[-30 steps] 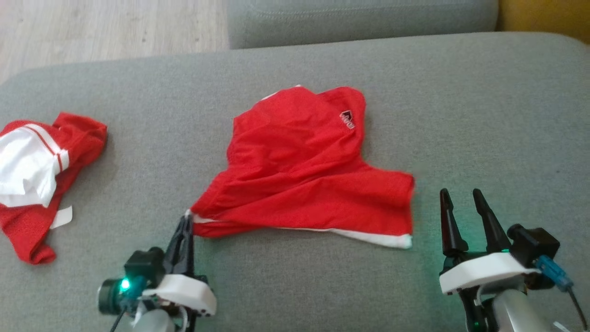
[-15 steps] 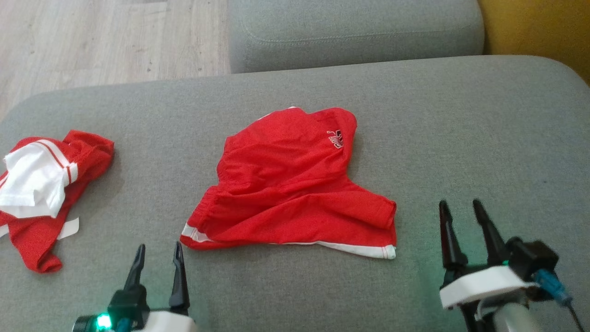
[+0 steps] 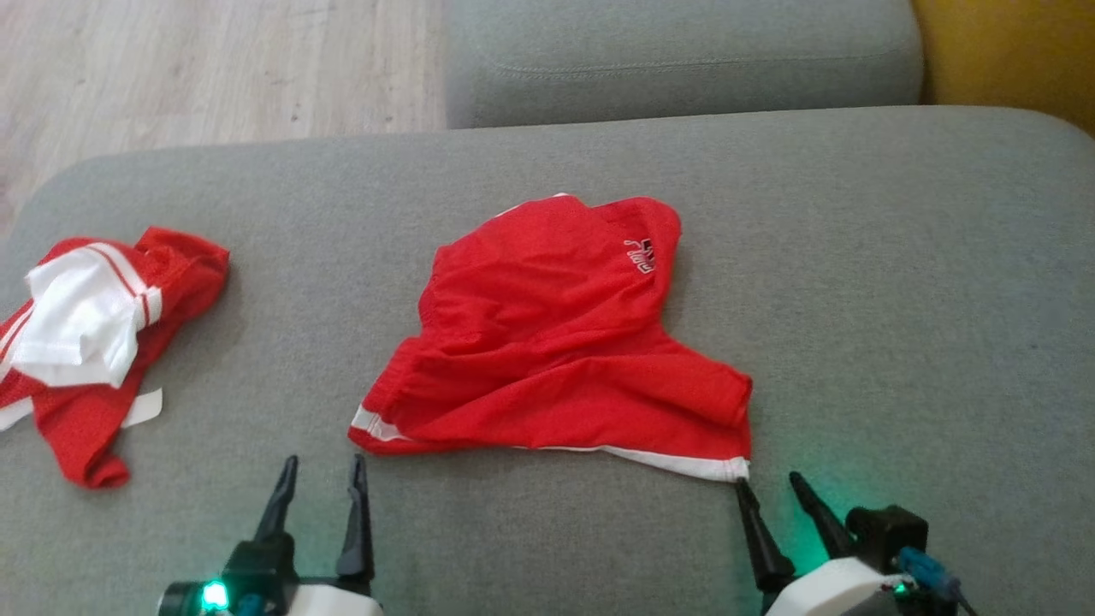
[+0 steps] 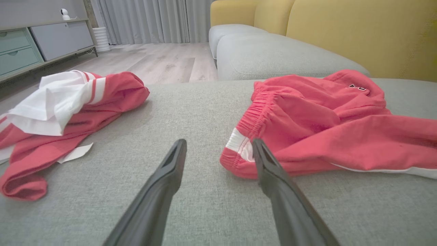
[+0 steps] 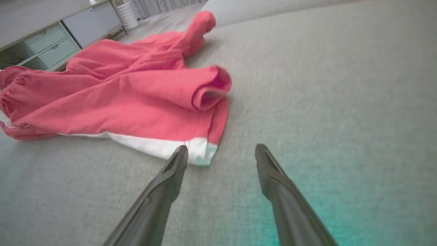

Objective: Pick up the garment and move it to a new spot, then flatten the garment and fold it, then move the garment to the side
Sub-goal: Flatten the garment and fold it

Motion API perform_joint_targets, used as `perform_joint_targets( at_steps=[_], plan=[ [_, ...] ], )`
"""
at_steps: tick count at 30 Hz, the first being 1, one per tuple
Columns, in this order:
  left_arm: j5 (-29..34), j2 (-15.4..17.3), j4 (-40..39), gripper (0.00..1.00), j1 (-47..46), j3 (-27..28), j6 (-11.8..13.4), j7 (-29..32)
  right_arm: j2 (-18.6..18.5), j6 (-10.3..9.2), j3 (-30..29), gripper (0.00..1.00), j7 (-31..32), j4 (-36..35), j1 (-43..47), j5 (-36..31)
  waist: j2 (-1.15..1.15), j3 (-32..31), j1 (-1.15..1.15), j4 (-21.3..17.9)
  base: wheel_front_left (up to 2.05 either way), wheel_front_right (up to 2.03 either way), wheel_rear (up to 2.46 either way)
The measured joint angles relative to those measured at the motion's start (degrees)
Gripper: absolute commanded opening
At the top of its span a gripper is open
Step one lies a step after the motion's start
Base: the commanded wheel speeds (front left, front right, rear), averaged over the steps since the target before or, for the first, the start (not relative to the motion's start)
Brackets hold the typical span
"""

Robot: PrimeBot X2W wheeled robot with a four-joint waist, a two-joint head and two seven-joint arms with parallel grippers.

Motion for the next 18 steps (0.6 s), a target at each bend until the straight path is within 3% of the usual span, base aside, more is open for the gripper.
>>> perform_joint_targets(
  at_steps=[7, 13, 14, 15, 16, 18],
  plan=[
    [-0.19, -0.05, 0.49, 1.00, -0.04, -2.16, -0.01, 0.00, -0.01, 0.00, 4.80, 1.00, -0.01, 6.41, -5.25, 9.96, 0.00, 1.11, 0.00, 2.39, 0.00, 0.00, 0.00],
    [-0.20, -0.03, 0.54, 1.00, -0.04, -2.24, 0.00, 0.00, -0.05, 0.00, 6.03, 0.97, -0.69, 9.68, -7.27, 12.41, 0.00, 1.74, 0.00, 3.37, 0.00, 0.00, 0.00],
    [-0.20, -0.03, 0.54, 1.00, -0.04, -2.25, 0.00, 0.00, -0.07, 0.01, 6.17, 0.83, -0.70, 10.16, -7.58, 12.39, 0.00, 1.86, 0.00, 3.42, 0.00, 0.00, 0.00],
    [-0.23, -0.03, 0.51, 1.00, -0.04, -2.27, 0.01, 0.00, -0.08, 0.01, 6.28, 0.22, -0.76, 10.69, -7.98, 12.37, 0.00, 1.98, 0.00, 3.43, 0.00, 0.00, 0.00],
    [-0.29, -0.03, 0.49, 1.00, -0.04, -2.32, 0.04, -0.01, -0.10, 0.00, 6.24, 0.00, -0.76, 11.12, -8.30, 12.30, 0.00, 2.10, 0.00, 3.41, 0.00, 0.00, 0.00],
    [-0.96, -0.03, 0.49, 1.00, -0.10, -2.53, 0.08, 0.00, -0.29, 0.00, 5.66, 0.00, -0.76, 11.83, -8.89, 12.13, 0.00, 2.29, 0.00, 3.28, 0.00, 0.00, 0.00]
  ],
)
